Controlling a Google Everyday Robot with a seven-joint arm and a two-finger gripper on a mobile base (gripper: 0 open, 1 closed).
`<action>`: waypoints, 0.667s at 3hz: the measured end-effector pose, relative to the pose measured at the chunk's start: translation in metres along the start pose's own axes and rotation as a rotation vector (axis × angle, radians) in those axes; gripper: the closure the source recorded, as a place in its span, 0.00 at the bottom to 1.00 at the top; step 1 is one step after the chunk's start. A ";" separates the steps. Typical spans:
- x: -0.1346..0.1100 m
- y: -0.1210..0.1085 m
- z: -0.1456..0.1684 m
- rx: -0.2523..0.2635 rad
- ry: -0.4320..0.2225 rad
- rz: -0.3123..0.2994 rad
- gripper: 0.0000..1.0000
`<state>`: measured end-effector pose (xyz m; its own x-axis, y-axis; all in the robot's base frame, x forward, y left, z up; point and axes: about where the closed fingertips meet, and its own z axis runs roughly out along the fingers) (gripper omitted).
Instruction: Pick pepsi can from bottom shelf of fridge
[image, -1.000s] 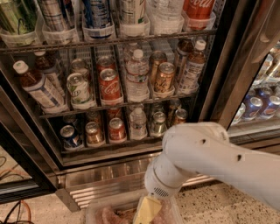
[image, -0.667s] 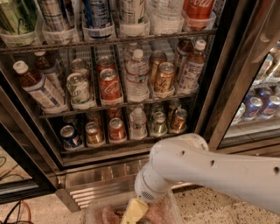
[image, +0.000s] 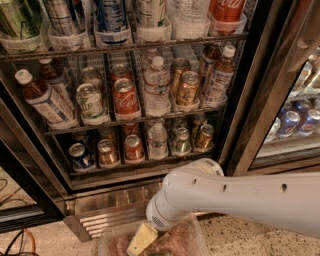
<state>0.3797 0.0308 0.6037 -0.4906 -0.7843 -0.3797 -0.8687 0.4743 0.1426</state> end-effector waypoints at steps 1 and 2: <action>0.000 0.000 0.000 0.000 0.001 0.000 0.00; -0.010 0.001 0.024 0.001 -0.036 0.016 0.00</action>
Offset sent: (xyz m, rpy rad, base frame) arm 0.0282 0.0854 -0.0827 0.1543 -0.0514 -0.1010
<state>0.3853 0.0490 0.5863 -0.5016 -0.7618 -0.4099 -0.8607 0.4872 0.1478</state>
